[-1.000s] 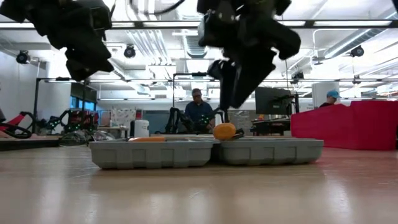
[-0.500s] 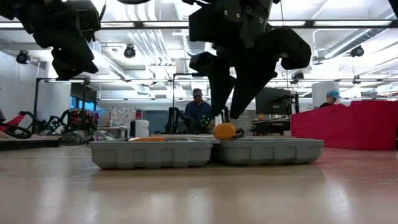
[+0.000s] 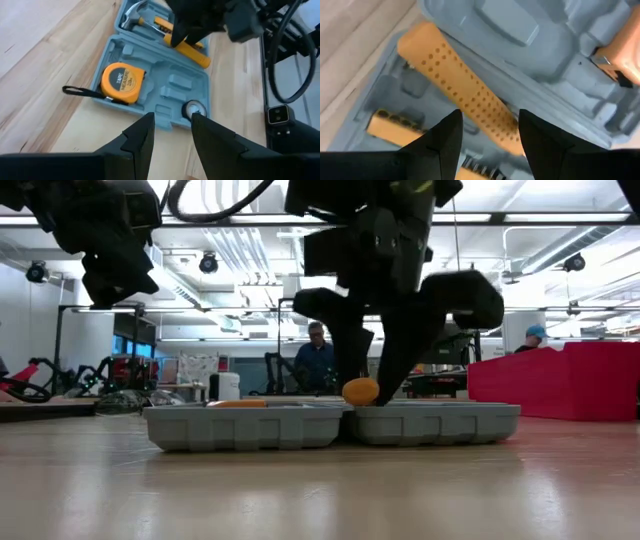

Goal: Prefit tool cases
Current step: Remove the yellow hammer from the pre-fit tool case

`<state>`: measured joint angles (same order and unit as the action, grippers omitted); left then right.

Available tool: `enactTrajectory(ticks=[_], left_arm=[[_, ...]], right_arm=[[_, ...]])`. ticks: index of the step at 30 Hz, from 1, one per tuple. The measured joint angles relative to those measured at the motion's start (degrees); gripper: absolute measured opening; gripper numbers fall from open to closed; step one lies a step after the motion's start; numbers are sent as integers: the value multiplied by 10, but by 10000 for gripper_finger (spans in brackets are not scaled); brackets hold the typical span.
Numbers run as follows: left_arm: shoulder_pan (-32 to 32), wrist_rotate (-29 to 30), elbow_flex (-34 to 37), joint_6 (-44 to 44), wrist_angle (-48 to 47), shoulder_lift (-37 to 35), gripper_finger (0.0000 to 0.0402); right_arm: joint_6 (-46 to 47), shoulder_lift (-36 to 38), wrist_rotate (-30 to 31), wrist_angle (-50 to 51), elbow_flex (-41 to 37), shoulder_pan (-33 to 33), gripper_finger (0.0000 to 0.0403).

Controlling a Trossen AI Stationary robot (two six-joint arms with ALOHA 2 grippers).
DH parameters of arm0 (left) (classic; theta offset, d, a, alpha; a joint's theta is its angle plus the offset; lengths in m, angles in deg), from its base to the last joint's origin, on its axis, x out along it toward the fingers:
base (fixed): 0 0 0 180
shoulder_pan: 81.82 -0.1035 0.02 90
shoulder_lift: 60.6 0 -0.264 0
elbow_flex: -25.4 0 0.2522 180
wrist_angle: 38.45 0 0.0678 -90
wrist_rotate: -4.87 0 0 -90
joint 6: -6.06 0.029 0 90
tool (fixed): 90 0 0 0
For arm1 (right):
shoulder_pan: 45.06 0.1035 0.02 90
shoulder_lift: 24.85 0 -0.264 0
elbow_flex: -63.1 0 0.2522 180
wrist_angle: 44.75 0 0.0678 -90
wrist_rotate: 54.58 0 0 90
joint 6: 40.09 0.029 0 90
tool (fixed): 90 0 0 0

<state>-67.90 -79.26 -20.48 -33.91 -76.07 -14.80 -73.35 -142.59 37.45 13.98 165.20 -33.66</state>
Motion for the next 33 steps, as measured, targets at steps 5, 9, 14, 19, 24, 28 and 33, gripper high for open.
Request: enactTrajectory(ticks=[5, 9, 14, 19, 24, 28, 33], left_arm=[[0, -4, 0, -2, -2, 0, 137], [0, -7, 0, -2, -3, 0, 137], [0, -7, 0, -1, -2, 0, 137], [0, -7, 0, -1, -2, 0, 137], [0, -6, 0, 0, -2, 0, 137], [0, -6, 0, 0, -2, 0, 137], [0, -6, 0, 0, -2, 0, 137]], right_arm=[[-19, -19, 31, -9, 2, 1, 169], [-18, -19, 38, -11, 3, 0, 156], [-13, -8, 42, -8, 2, 0, 117], [-12, -5, 40, -7, 1, -2, 71], [-11, -2, 39, -7, 1, -2, 48], [-12, -2, 39, -7, 1, -4, 48], [-8, 3, 40, -3, 1, -6, 48]])
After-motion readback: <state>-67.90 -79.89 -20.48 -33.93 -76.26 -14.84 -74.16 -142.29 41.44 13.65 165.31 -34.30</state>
